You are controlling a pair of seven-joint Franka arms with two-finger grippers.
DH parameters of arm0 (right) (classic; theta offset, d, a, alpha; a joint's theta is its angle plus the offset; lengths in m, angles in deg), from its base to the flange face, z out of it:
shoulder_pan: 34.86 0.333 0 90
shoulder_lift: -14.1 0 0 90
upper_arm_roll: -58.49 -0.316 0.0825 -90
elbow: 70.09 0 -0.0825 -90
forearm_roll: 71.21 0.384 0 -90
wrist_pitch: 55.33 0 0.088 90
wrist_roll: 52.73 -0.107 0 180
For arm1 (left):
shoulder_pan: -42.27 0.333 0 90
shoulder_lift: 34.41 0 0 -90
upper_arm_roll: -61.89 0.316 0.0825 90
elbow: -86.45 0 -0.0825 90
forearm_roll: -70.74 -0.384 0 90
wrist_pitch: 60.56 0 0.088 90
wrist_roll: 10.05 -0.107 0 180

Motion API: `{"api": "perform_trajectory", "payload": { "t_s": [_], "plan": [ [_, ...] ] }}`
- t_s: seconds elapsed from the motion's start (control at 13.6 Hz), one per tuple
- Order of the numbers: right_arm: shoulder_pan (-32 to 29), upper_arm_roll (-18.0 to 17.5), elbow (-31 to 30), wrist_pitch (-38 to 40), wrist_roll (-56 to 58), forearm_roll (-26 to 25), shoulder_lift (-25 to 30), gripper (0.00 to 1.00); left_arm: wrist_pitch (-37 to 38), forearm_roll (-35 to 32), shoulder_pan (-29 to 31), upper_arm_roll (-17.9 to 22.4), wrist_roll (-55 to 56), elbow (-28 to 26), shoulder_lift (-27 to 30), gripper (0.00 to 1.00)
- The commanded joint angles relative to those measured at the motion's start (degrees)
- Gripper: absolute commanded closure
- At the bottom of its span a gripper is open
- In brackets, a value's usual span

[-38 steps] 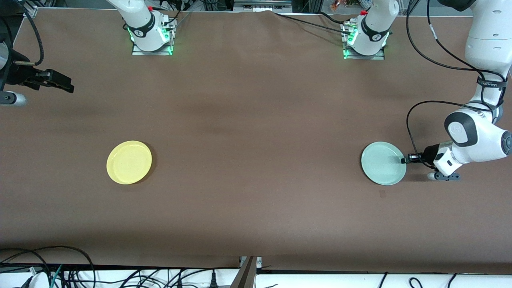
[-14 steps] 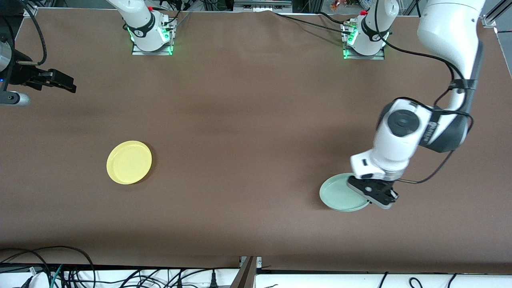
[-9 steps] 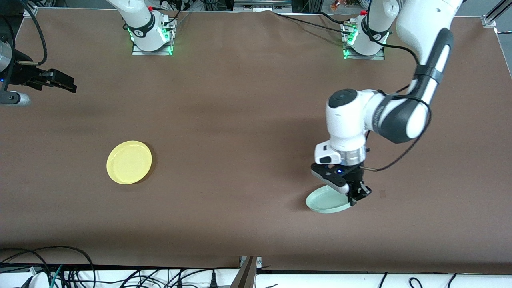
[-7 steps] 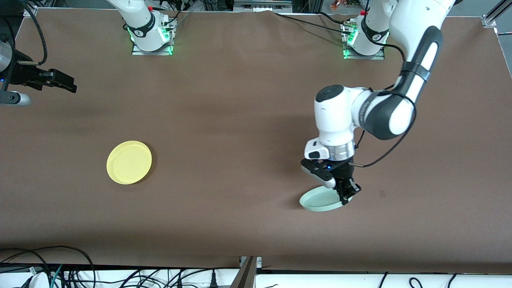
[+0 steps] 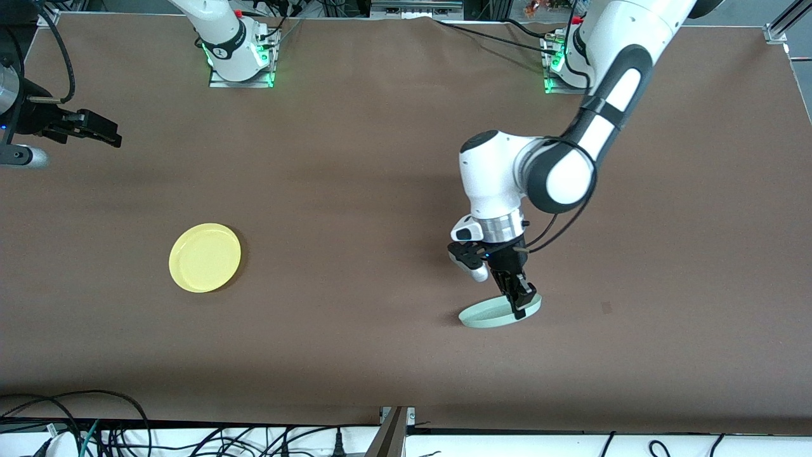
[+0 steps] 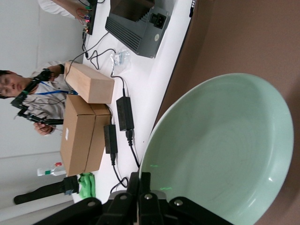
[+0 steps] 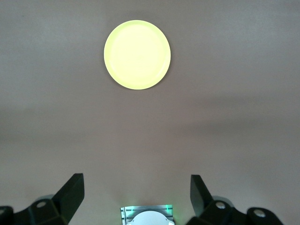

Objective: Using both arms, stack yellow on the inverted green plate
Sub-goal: 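Lift the green plate on edge with the left gripper, flipping it, then carry the green plate to mid-table and lower it upside down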

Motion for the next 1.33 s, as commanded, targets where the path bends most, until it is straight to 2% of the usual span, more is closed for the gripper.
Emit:
{"api": "perform_trajectory", "payload": {
  "t_s": [0.0,0.15,0.37,0.74,1.25],
  "plan": [
    [0.06,0.04,1.06,0.99,-0.07,0.83,-0.04,0.0,6.61,-4.41,-4.07,0.44,6.71,-0.17,-0.6,1.0],
    [0.06,-0.05,0.98,1.34,-0.16,1.0,-0.04,0.0,11.53,-4.59,-7.06,0.44,10.57,0.0,-1.57,1.0],
    [0.06,-0.05,0.98,1.43,-0.16,1.09,-0.04,0.0,20.04,-9.15,-10.84,0.44,19.27,-0.09,-3.67,1.0],
    [0.06,0.04,0.98,1.43,-0.16,1.09,-0.04,0.0,35.17,-14.6,-16.91,0.44,22.54,0.53,-7.89,1.0],
    [0.06,0.04,0.98,1.43,-0.16,1.09,-0.04,0.0,41.51,-14.7,-22.36,0.44,27.1,1.67,-11.23,1.0]
  ]
}}
